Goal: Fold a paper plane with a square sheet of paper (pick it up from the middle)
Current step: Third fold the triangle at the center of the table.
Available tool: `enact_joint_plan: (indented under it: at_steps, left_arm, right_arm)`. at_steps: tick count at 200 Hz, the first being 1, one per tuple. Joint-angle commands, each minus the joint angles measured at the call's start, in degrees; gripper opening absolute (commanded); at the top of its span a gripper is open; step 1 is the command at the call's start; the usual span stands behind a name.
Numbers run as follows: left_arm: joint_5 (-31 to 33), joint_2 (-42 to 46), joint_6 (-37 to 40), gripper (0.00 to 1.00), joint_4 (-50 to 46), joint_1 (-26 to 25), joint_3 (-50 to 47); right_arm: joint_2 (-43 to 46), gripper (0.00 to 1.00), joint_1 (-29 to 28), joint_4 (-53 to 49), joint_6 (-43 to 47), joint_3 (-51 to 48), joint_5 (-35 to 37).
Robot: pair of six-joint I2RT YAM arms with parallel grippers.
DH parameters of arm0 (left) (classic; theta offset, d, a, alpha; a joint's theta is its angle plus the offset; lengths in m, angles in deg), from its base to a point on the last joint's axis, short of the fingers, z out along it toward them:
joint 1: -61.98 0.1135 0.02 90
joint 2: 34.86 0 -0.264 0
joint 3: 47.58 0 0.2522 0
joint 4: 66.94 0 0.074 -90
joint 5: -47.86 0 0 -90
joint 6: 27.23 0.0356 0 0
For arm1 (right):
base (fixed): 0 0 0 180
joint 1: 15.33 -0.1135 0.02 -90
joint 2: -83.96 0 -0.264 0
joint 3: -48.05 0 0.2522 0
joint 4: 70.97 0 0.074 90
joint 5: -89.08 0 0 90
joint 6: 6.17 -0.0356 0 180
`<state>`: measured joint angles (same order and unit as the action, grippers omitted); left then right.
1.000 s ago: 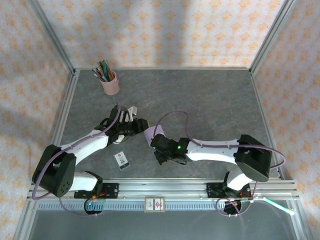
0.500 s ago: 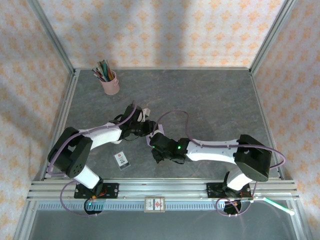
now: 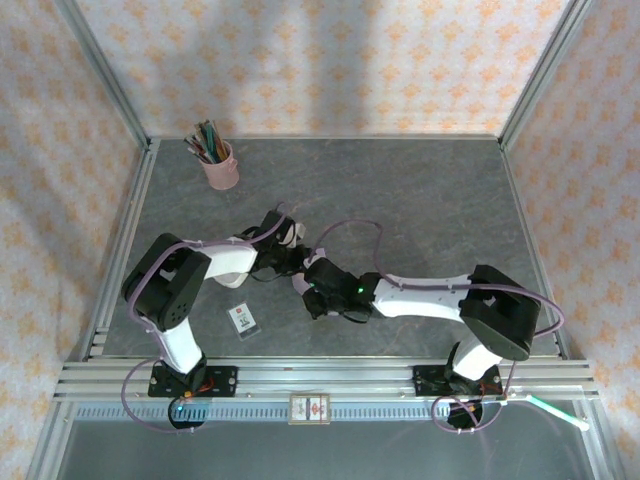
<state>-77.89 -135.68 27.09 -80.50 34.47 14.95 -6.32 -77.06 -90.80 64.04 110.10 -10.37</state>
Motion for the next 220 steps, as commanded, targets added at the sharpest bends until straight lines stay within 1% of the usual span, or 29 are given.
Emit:
enact_joint_plan:
  at_steps: [1, 16, 35, 50, 75, 80, 114, 156, 194, 199, 220]
  left_arm:
    - [0.0, -1.2, 1.7, 0.32, -0.2, -0.4, 0.6]
    - [0.1, -1.7, 1.8, 0.31, -0.3, -0.4, 0.4]
    - [0.1, -2.3, 1.8, 0.31, -0.2, -0.4, 0.2]
    - [-0.1, -2.9, 1.8, 0.31, 0.0, -0.4, 0.0]
    - [-0.8, -4.1, 1.8, 0.31, 0.0, -0.4, 0.6]
    - [-1.2, -4.3, 3.3, 0.31, 0.0, -0.4, 0.7]
    - [-2.4, -5.7, 5.8, 0.31, -0.8, -1.1, 2.7]
    - [-3.1, -8.1, 6.4, 0.31, -1.0, -1.4, 4.5]
    - [-2.7, -8.2, 6.9, 0.31, -1.4, -1.4, 4.8]
    - [-2.7, -9.7, 6.9, 0.31, -1.4, -1.4, 4.9]
    - [-2.7, -10.0, 7.1, 0.31, -1.6, -1.4, 5.0]
  right_arm:
    - [1.0, 0.14, 1.3, 3.7, -1.0, -1.3, -2.9]
    - [1.2, 0.14, 2.0, 4.8, -1.1, -2.1, -4.1]
    - [1.2, 0.1, 2.9, 5.9, -1.0, -2.8, -5.2]
    - [1.1, 0.08, 3.5, 6.7, -1.2, -3.5, -6.2]
    - [1.6, 0.08, 5.2, 9.0, -1.4, -4.8, -8.5]
    - [1.7, 0.08, 5.7, 9.3, -1.4, -5.0, -9.0]
    - [3.0, 0.08, 9.0, 12.5, -2.5, -7.4, -13.0]
    - [3.7, 0.08, 12.8, 14.8, -2.9, -9.8, -16.7]
    - [2.7, 0.08, 15.7, 15.5, -2.4, -10.1, -19.1]
    - [2.6, 0.08, 15.9, 15.5, -2.3, -10.0, -19.2]
    - [1.8, 0.08, 17.1, 15.7, -1.9, -10.0, -20.0]
